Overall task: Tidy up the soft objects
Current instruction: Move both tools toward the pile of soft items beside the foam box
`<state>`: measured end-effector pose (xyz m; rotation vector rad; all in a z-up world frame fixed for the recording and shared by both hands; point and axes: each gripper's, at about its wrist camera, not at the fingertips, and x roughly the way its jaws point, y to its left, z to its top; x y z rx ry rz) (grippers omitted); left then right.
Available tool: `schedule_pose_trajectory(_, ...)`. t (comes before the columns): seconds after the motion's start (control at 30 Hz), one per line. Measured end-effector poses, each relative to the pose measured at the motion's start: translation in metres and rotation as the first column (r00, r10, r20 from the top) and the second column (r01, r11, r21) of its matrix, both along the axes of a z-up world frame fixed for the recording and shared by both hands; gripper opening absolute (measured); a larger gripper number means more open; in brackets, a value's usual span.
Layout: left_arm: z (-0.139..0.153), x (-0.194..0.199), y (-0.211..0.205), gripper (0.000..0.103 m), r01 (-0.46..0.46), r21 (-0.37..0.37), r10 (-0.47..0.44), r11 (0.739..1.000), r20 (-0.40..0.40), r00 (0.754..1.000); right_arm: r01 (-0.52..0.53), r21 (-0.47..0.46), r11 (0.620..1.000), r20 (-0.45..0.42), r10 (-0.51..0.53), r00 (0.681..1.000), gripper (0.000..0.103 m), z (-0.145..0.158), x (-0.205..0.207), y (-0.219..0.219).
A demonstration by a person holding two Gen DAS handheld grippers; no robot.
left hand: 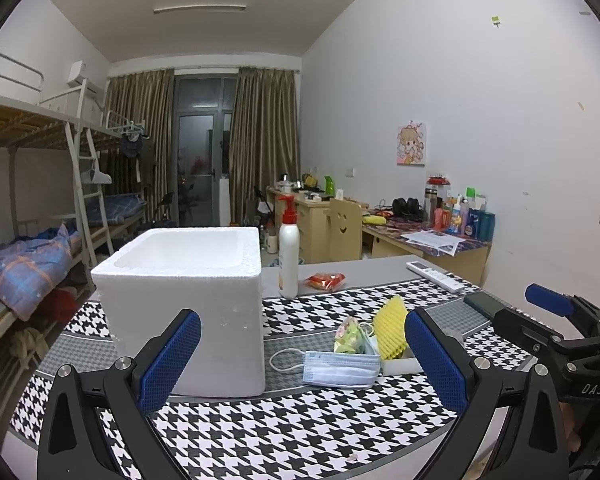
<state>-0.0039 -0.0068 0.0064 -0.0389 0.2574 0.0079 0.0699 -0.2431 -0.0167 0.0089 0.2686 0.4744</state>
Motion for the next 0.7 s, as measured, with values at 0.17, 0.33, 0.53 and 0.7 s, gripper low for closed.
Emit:
schedule_pose_trajectory(0.17, -0.001, 0.002, -0.001, 0.102, 0.009, 0.005, -0.009, 1.0, -0.004, 1.0, 0.004, 0.005, 1.0, -0.007, -0.004, 1.0, 0.102, 0.002, 0.005, -0.003)
schedule_pose_trajectory(0.33, -0.002, 0.008, -0.002, 0.102, 0.019, 0.004, -0.019, 1.0, -0.015, 1.0, 0.011, 0.001, 1.0, -0.019, -0.011, 1.0, 0.102, 0.001, 0.012, -0.002)
schedule_pose_trajectory(0.53, -0.005, 0.017, -0.002, 0.102, 0.027, 0.002, -0.027, 1.0, -0.034, 0.999, 0.012, -0.006, 1.0, -0.035, -0.012, 0.999, 0.102, -0.001, 0.022, 0.0)
schedule_pose_trajectory(0.7, -0.006, 0.028, -0.001, 0.102, 0.038, -0.006, -0.039, 0.999, -0.056, 0.998, 0.02, -0.019, 1.0, -0.053, -0.021, 0.998, 0.102, 0.0, 0.033, 0.001)
